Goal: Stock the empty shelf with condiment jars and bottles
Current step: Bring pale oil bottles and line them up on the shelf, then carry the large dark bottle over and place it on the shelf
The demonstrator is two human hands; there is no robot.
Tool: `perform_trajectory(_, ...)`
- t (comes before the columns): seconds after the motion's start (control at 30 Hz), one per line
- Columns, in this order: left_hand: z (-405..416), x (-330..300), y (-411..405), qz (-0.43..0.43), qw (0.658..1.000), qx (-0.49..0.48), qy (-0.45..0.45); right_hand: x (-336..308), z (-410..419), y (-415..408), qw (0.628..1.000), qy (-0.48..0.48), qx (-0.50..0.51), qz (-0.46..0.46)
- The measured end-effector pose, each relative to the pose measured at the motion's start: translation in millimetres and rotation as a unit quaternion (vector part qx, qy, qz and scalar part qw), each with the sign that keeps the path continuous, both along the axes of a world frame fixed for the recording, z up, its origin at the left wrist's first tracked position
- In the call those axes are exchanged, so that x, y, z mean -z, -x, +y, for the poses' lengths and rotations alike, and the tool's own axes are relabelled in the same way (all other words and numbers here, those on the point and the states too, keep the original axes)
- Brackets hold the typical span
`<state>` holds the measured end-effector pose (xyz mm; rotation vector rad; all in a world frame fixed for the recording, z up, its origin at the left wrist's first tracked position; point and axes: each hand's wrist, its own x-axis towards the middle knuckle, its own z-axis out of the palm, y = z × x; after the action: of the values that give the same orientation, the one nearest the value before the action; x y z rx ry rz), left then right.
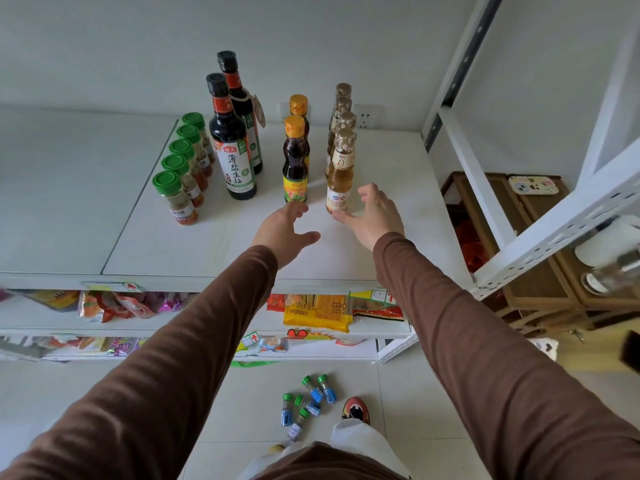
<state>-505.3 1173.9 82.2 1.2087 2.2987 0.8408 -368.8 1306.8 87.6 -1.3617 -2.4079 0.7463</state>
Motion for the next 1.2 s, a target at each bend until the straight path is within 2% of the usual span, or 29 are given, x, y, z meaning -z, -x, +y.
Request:
perform_trajectory(0.17,-26.3,-10.3,-15.9,0.091,0.994,0.037,0.039,0.5,-44.7,-29.4,0.998,-0.017,-0.036,-0.058)
perform_trajectory(0.4,-84.4,-21.8,-47.8,0.152,0.985,0.031,0.074,-5.6,-99.4,-60.2,0.989,-0.041,-0.114,-0.08)
perform_trajectory(0.53,-135.1,-23.8,-77.0,0.164,0.983,-0.02,0.081,-9.9,-134.9,-79.2,0.976,-0.063,-0.198,-0.067)
perform_trajectory(0.73,-235.4,-10.7,-159.7,0.131,0.975,-0.147,0.1,-6.3,-203.6,-130.1,0.937,-0.101,-0.329,-0.064)
perform_trajectory(0.97,-360.6,-5.3,-261.4,0.105,0.946,-0.267,0.15,7.0,-305.8,-175.2,0.894,-0.065,-0.439,-0.063)
perform_trajectory(1.2,-490.8,-13.5,-323.9,0.079,0.911,-0.375,0.151,0.9,-432.9,-199.7,0.843,-0.078,-0.531,-0.04)
